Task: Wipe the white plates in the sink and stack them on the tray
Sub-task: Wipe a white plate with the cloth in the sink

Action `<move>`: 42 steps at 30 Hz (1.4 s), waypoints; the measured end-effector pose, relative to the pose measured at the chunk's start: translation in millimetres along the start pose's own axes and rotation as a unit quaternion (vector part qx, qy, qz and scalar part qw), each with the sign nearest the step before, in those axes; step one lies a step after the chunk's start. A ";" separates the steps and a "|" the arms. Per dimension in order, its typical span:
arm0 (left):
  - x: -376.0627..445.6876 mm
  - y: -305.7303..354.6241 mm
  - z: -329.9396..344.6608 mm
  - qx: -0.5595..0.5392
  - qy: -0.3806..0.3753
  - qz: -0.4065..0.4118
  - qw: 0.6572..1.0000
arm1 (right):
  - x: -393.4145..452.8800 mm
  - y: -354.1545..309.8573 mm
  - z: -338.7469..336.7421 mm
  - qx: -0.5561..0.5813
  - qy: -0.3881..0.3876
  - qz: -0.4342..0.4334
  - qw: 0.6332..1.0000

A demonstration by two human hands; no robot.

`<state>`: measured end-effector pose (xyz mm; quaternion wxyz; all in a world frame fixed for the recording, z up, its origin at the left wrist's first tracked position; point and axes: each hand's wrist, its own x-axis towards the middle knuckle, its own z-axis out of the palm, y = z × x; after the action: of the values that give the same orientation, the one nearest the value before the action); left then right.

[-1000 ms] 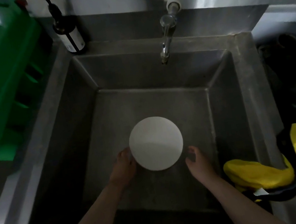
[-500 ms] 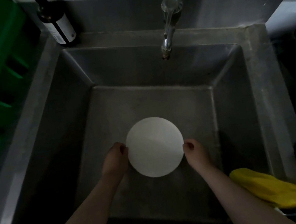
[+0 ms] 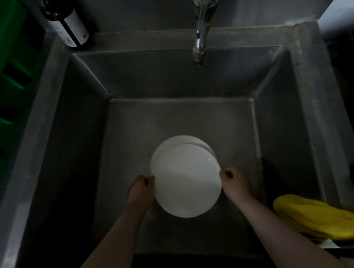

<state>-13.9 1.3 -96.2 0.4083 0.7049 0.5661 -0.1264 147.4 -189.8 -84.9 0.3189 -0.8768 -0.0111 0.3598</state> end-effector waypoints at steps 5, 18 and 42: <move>-10.7 -8.3 -1.1 0.018 -0.018 -0.006 1.000 | -15.0 0.1 -3.9 0.008 -0.007 0.004 1.000; -52.9 -16.3 -19.8 -0.021 -0.100 -0.051 0.993 | -55.5 5.2 -34.8 -0.058 -0.085 0.062 0.993; -150.9 91.6 -134.4 -0.201 -0.172 -0.134 0.955 | -116.4 -112.4 -146.4 0.093 -0.105 0.080 0.987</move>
<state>-18.9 -9.3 125.3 0.6117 0.4940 0.5902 -0.1829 178.2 -209.9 130.2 0.3665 -0.7985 0.0589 0.4740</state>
